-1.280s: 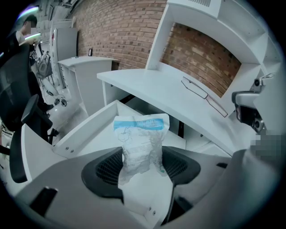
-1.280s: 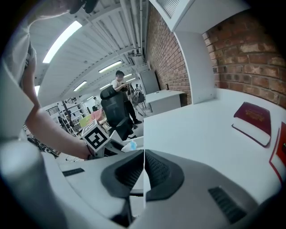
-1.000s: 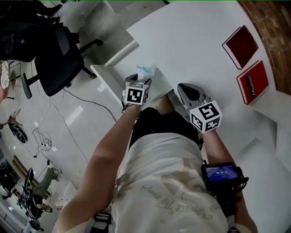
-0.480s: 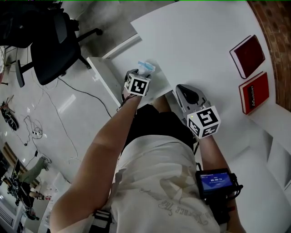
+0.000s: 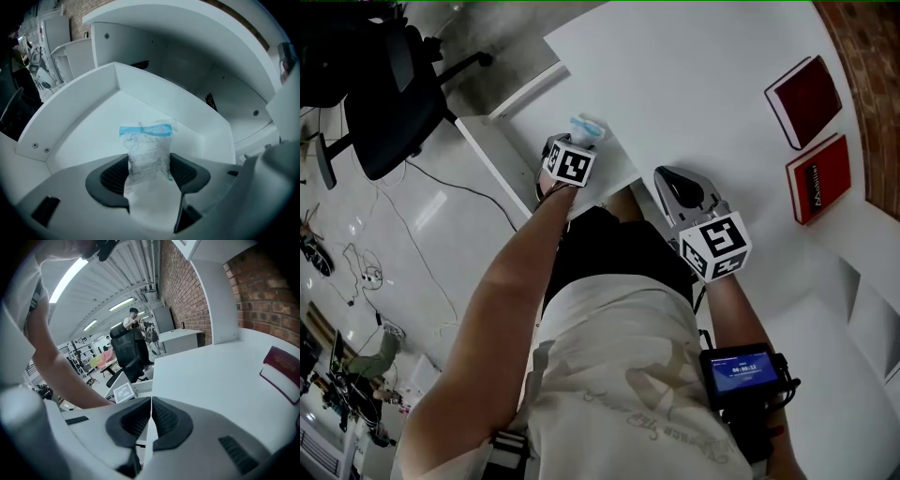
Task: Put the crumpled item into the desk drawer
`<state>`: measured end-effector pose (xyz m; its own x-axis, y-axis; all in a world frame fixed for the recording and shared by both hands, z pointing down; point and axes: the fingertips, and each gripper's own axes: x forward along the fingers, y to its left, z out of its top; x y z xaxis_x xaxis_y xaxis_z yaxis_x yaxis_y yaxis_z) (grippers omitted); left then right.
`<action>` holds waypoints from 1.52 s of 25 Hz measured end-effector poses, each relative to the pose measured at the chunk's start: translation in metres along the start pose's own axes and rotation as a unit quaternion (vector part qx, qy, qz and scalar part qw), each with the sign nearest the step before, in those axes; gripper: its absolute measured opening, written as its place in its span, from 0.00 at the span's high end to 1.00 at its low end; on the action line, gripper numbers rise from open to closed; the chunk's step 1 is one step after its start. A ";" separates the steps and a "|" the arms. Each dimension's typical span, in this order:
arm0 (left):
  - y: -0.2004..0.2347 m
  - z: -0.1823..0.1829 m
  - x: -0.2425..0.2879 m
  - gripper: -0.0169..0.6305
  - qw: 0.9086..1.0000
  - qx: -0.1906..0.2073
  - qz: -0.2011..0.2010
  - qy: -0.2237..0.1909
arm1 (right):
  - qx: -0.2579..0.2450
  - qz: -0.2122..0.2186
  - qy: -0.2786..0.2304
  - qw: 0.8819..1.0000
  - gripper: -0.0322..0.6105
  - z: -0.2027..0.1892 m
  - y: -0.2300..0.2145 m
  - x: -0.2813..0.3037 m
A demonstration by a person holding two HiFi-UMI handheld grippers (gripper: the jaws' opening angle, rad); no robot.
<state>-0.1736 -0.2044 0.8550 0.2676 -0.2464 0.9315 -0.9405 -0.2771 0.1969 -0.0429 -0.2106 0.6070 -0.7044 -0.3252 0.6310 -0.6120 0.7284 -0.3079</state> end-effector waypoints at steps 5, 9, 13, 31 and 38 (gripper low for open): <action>-0.002 -0.004 0.008 0.52 1.000 -0.012 -0.011 0.005 | 0.005 -0.008 0.001 1.000 0.91 -0.002 -0.005 -0.003; 0.003 -0.010 0.012 0.52 1.000 -0.011 -0.003 0.015 | 0.004 -0.008 0.003 1.000 0.91 -0.003 -0.004 -0.002; 0.000 -0.007 0.014 0.52 1.000 -0.009 -0.003 0.012 | 0.002 -0.005 0.005 1.000 0.91 -0.004 -0.007 -0.002; -0.030 0.022 -0.042 0.44 0.995 -0.048 -0.025 -0.084 | 0.013 -0.004 -0.028 1.000 0.91 0.000 -0.004 -0.010; -0.046 0.042 -0.110 0.46 0.983 -0.055 -0.061 -0.164 | 0.018 -0.017 -0.042 0.999 0.91 0.004 0.012 -0.023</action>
<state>-0.1515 -0.2031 0.7304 0.4160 -0.5090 0.7536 -0.9093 -0.2250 0.3499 -0.0357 -0.1972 0.5860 -0.7097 -0.3996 0.5802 -0.6474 0.6947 -0.3135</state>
